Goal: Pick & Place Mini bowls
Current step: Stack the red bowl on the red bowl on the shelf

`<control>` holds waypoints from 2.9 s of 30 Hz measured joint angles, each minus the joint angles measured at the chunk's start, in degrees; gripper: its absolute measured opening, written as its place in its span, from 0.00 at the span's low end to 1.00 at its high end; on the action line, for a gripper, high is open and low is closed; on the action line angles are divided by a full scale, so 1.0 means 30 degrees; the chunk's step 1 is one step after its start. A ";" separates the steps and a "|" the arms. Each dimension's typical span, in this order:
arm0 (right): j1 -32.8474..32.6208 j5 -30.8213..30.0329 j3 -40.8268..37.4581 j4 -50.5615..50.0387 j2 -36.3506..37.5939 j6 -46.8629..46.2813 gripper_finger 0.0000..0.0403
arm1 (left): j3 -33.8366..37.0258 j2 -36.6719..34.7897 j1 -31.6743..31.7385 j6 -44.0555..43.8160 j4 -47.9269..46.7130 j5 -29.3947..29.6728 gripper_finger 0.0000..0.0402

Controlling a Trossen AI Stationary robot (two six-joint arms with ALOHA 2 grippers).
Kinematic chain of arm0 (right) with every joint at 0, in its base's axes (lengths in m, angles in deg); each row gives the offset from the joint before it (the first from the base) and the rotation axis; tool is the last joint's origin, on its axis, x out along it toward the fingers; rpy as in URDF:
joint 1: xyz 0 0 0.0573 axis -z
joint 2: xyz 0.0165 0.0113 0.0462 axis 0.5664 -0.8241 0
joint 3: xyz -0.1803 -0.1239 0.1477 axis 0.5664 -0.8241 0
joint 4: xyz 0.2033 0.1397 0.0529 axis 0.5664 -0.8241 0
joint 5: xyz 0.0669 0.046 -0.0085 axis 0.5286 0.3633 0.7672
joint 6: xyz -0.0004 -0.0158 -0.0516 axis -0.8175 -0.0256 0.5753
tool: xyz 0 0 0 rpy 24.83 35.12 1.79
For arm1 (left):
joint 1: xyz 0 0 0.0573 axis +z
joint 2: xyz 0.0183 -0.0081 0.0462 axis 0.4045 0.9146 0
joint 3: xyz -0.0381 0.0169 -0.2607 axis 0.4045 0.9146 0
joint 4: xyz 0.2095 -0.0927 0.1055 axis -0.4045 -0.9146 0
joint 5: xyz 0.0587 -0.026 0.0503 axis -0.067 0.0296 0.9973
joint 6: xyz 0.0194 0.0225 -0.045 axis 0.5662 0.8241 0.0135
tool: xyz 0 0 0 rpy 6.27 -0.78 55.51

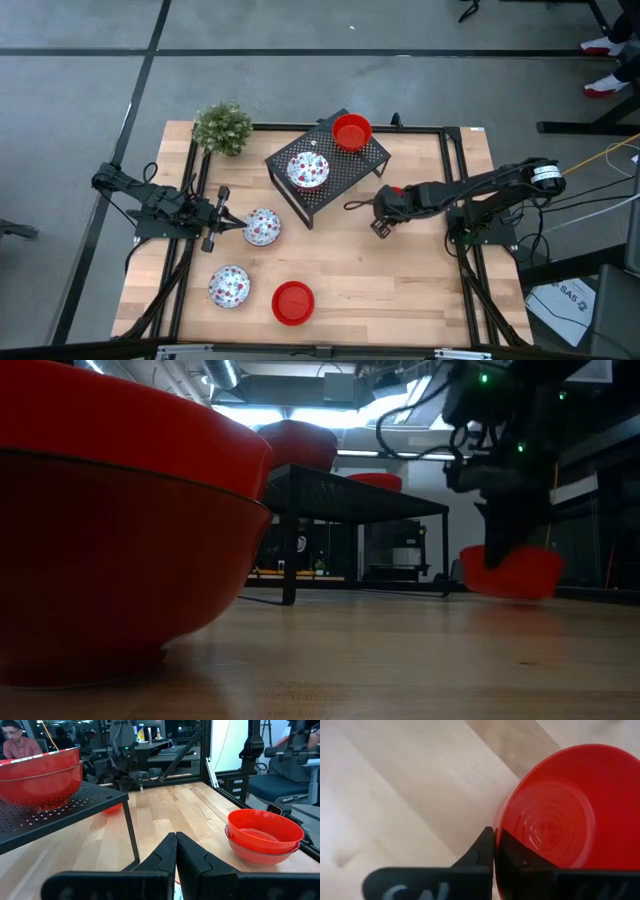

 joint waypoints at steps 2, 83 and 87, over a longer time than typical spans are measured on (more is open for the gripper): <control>-0.0261 -0.0042 0.0371 -0.0070 0.0000 -0.0320 0.01 | -0.0007 -0.0001 0.0002 0.0000 0.0003 0.0002 0.01; 0.5267 -0.1944 1.2220 0.2900 -0.0349 1.5747 0.03 | -0.0005 -0.0002 -0.0002 0.0000 0.0000 0.0002 0.01; 0.5883 -0.1443 1.2220 0.2898 -0.1034 1.5769 0.03 | 0.0000 -0.0003 0.0005 0.0000 0.0000 0.0002 0.01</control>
